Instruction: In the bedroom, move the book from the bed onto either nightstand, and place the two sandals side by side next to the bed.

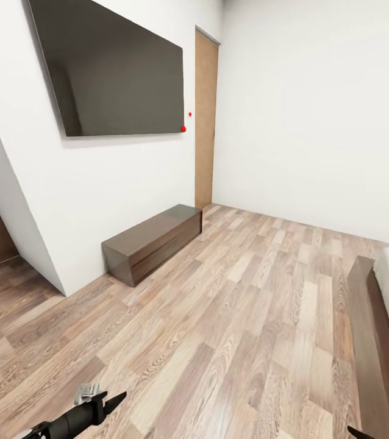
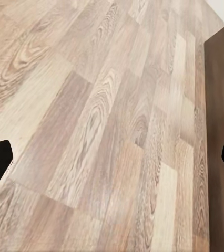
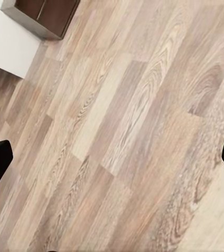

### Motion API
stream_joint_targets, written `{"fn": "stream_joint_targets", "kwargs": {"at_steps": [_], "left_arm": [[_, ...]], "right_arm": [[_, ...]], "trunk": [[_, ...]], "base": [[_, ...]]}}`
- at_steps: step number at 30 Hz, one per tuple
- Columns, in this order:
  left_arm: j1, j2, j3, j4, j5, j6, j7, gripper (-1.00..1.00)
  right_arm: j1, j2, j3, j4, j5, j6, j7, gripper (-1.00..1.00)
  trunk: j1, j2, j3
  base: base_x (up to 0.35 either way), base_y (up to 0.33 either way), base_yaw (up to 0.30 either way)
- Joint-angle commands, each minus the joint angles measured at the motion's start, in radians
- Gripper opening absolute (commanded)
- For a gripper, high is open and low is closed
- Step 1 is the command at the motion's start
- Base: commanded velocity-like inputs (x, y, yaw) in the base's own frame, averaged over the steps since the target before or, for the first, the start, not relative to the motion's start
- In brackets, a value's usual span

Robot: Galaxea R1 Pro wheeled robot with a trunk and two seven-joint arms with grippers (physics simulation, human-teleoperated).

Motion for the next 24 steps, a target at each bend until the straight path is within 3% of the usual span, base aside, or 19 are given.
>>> {"fn": "stream_joint_targets", "kwargs": {"at_steps": [1, 17, 24], "left_arm": [[-0.001, 0.000, 0.002, 0.001, 0.003, 0.002, -0.005, 1.00], [-0.001, 0.000, 0.002, 0.001, 0.003, 0.002, -0.004, 1.00], [-0.001, 0.000, 0.002, 0.001, 0.003, 0.002, -0.004, 1.00]], "right_arm": [[-0.001, 0.000, -0.008, 0.001, 0.007, -0.003, 0.002, 1.00], [-0.001, 0.000, -0.008, 0.001, 0.008, -0.003, 0.001, 1.00], [-0.001, 0.000, -0.008, 0.001, 0.008, -0.003, 0.001, 1.00]], "trunk": [[0.000, 0.000, -0.001], [0.000, 0.000, -0.001], [0.000, 0.000, -0.001]], "base": [[0.331, 0.000, 0.000], [0.331, 0.000, -0.002], [0.331, 0.000, -0.161]]}}
